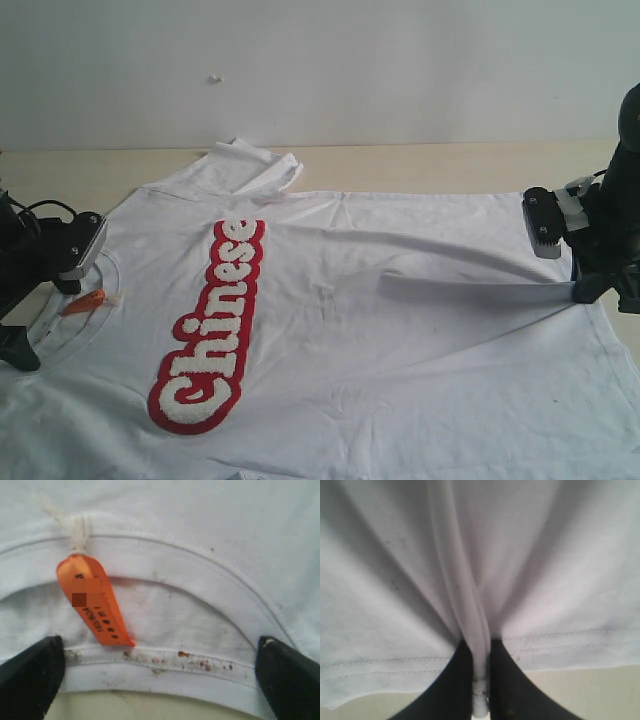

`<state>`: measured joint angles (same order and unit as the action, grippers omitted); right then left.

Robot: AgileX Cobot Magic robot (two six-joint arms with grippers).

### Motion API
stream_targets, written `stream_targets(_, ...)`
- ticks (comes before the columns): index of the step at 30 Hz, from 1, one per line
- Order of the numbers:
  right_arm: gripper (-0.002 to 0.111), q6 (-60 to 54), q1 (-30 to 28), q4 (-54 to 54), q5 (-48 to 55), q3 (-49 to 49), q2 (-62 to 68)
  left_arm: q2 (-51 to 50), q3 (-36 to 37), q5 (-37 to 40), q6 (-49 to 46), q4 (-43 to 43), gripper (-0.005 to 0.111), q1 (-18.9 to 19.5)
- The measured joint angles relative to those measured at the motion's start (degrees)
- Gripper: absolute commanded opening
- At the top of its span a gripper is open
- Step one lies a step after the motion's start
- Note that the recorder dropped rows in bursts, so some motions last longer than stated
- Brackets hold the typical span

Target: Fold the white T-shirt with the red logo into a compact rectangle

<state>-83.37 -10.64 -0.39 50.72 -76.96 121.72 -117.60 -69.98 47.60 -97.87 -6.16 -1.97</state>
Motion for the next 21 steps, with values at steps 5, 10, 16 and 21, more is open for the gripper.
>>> stream_targets(5,0.0,0.0,0.0,0.0,-0.1,0.0,0.0,0.0,0.0,0.0,0.12,0.0,0.099,0.0)
stream_targets(10,0.0,0.05,0.0,0.91,-0.22,0.0,0.0,0.0,0.0,-0.22,1.75,0.24,0.044,0.0)
stream_targets(16,0.0,0.05,0.0,1.17,-0.45,0.0,0.0,0.0,-0.24,-0.62,2.89,0.35,0.001,0.0)
stream_targets(21,0.0,0.05,0.0,1.16,-0.45,0.0,0.0,0.0,-0.24,-0.51,2.89,0.35,0.001,0.0)
